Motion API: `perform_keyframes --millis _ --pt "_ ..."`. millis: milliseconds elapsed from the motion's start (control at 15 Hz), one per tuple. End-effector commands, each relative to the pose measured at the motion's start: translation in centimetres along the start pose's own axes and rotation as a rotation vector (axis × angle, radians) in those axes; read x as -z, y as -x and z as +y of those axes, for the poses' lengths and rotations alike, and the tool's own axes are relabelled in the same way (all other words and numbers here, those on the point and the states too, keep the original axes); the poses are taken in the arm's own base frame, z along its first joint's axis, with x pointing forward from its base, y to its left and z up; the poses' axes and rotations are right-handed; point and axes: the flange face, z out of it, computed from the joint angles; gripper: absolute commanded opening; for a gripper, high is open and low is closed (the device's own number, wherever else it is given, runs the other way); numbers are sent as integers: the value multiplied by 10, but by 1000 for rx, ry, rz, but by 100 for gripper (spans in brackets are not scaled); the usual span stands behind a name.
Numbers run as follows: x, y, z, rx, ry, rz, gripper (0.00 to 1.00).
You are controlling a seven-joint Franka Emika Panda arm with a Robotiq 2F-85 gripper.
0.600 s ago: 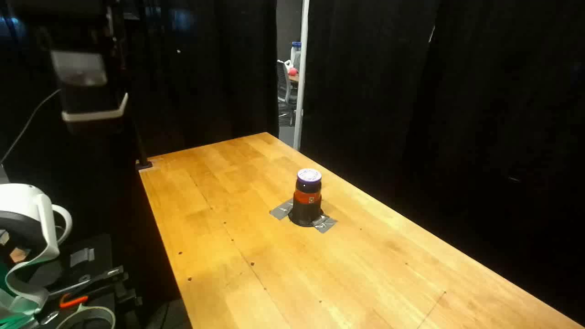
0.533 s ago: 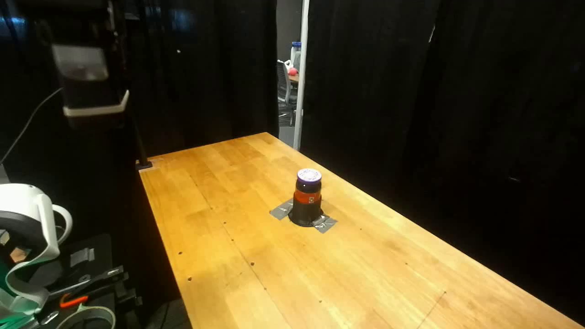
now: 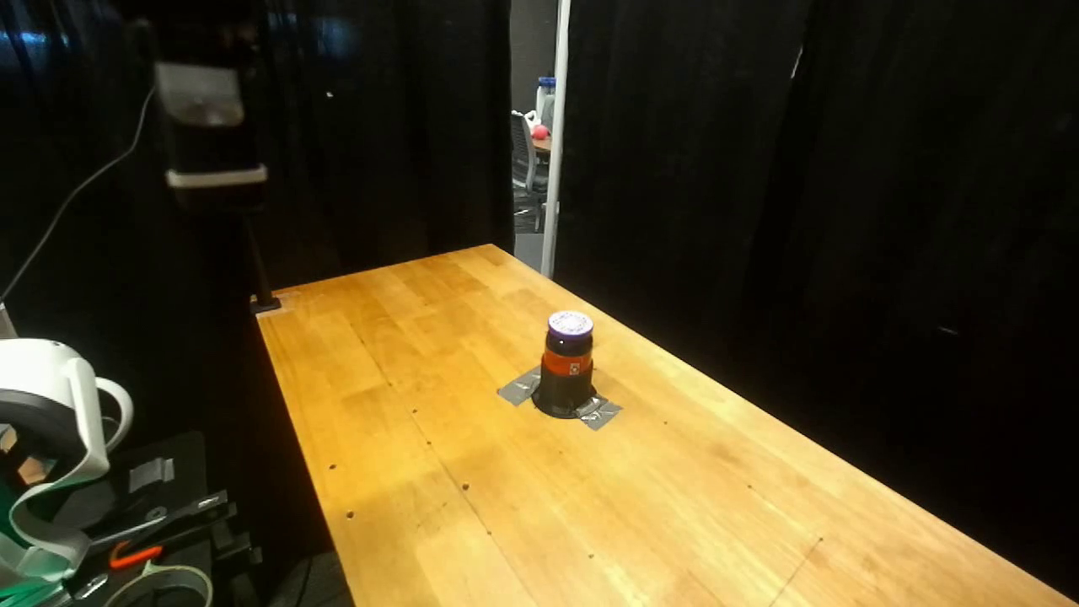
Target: Put the rubber band around the brown cup
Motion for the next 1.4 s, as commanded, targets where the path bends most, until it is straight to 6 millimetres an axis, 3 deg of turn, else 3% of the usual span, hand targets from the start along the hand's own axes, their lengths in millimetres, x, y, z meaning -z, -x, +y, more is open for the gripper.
perform_keyframes --millis 0,200,400,733,1133,1333 --pt "15 -68 -50 57 52 -53 100" --pt "10 -118 -97 117 89 -103 100" --pt "-7 -173 -142 155 56 -121 100" --pt "-42 -263 -196 126 3 -112 100" --pt "-89 -363 -234 52 -14 -5 100" --pt "-112 -395 -240 25 -31 19 100"
